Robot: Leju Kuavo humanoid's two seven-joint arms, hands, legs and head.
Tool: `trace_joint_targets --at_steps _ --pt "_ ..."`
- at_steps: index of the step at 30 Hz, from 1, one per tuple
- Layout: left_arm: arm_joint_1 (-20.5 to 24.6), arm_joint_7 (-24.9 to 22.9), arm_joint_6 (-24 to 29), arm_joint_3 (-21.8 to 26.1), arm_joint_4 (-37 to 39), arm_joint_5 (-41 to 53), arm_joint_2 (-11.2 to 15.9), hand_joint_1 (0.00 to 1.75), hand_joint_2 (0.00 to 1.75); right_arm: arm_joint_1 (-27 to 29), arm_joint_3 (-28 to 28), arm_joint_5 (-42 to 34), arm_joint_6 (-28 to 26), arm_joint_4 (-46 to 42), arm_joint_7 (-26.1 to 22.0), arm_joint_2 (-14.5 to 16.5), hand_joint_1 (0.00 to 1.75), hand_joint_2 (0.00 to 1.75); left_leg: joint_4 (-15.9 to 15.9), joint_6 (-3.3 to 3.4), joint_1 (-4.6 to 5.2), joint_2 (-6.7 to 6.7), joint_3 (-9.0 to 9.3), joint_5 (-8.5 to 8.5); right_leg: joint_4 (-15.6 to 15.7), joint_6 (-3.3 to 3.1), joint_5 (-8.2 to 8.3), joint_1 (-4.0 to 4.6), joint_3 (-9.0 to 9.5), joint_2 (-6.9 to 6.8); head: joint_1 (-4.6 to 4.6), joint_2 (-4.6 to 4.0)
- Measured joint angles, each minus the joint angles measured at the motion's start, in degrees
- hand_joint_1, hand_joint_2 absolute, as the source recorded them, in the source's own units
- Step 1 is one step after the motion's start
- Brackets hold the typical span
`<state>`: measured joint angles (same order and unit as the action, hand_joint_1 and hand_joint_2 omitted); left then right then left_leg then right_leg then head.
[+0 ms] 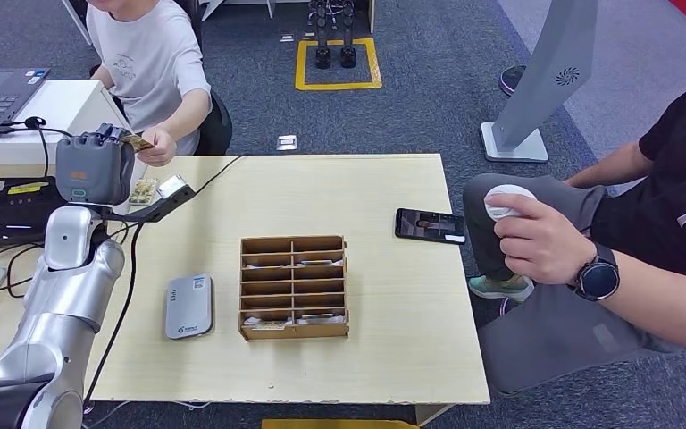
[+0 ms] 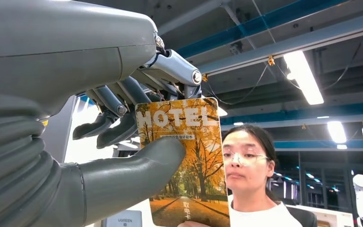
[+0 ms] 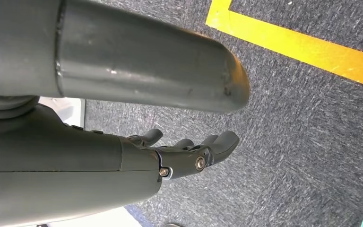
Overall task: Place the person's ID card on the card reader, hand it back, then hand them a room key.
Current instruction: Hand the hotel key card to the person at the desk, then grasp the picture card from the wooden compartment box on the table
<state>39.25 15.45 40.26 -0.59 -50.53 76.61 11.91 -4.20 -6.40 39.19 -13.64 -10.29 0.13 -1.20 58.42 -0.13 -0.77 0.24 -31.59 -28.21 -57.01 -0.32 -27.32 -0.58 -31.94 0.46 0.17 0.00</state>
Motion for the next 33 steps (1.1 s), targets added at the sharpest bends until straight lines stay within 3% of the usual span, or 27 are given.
trace_joint_targets --at_steps 17,21,25,30,33 --pt "0.0 1.25 -0.02 0.23 1.24 1.08 -0.41 1.75 1.75 0.14 -1.04 0.24 -0.38 0.0 -0.04 0.13 0.0 0.0 0.01 0.0 0.0 0.02 -0.18 0.0 0.0 0.0 0.0 0.0 -0.18 0.02 0.01 0.0" --pt "0.0 1.37 -0.02 0.5 1.36 0.97 -0.57 0.0 1.75 0.25 -1.22 0.24 -0.41 0.0 -0.04 0.13 0.0 0.0 0.01 0.0 0.0 0.02 -0.19 0.0 0.0 0.0 0.0 0.0 -0.19 0.02 -0.01 0.0" --pt "0.58 4.85 -0.56 0.86 2.47 -5.44 -0.86 0.0 1.75 0.28 -1.37 0.19 -0.42 0.0 -0.06 0.14 0.0 0.0 0.01 0.0 0.01 -0.02 -0.19 0.0 0.0 0.0 0.0 0.0 -0.19 0.0 0.0 0.0" --pt "0.98 9.23 -6.84 1.14 3.62 -16.57 -1.49 0.0 1.75 0.39 -2.18 -0.02 -0.44 0.0 -0.05 0.17 0.0 0.0 0.01 -0.01 0.0 0.0 -0.18 0.01 -0.01 0.0 0.01 0.0 -0.18 0.0 0.0 0.0" --pt "0.88 9.6 -8.05 1.14 3.59 -18.36 -1.62 0.0 1.75 0.48 -2.47 -0.02 -0.44 0.0 -0.05 0.17 0.0 0.0 0.01 -0.03 0.0 -0.01 -0.18 0.03 -0.01 0.0 0.01 0.0 -0.18 -0.01 0.0 0.0"
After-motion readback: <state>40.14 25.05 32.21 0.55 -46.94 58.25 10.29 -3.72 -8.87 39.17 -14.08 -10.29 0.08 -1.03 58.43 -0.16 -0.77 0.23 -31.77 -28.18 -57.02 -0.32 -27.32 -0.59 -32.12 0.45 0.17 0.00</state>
